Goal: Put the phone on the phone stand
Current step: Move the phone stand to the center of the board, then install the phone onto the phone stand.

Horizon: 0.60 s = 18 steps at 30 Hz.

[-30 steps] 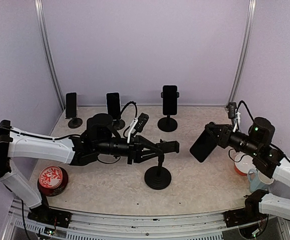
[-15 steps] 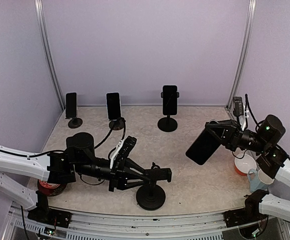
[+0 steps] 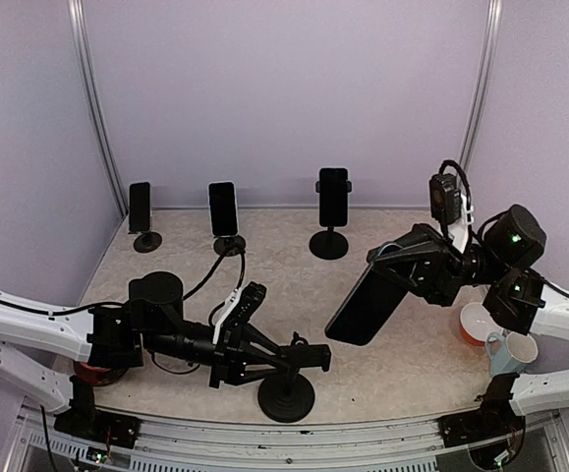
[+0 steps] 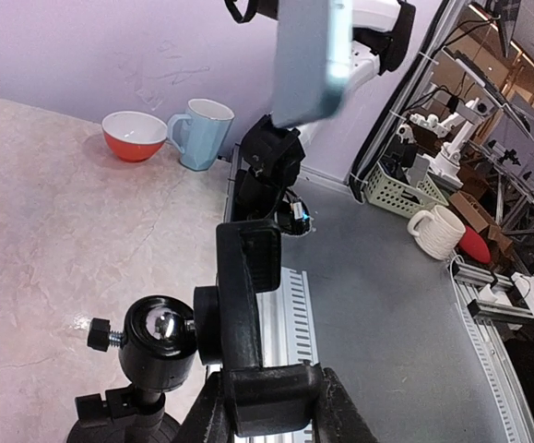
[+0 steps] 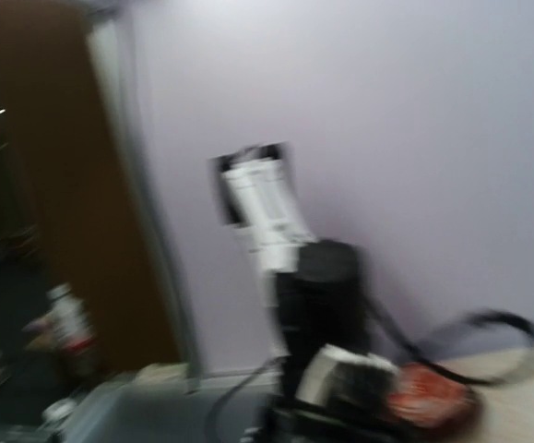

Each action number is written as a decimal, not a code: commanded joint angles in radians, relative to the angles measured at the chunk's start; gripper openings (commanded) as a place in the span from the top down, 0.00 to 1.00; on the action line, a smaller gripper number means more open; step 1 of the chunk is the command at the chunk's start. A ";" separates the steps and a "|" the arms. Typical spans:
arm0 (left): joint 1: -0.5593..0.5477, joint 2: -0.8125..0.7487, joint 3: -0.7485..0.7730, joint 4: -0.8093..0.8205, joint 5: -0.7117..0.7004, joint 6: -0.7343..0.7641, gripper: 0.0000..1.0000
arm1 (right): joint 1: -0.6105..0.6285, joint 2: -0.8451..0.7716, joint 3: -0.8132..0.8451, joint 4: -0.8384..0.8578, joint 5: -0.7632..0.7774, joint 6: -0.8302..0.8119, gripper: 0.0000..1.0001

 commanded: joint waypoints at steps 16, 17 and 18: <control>-0.017 -0.033 0.022 0.077 0.006 0.046 1.00 | 0.304 0.444 0.358 -0.142 -0.221 -0.370 1.00; -0.018 -0.033 0.023 0.073 0.006 0.048 1.00 | 0.306 0.456 0.365 -0.150 -0.235 -0.378 1.00; -0.018 -0.034 0.024 0.070 0.006 0.049 1.00 | 0.308 0.467 0.373 -0.161 -0.251 -0.388 1.00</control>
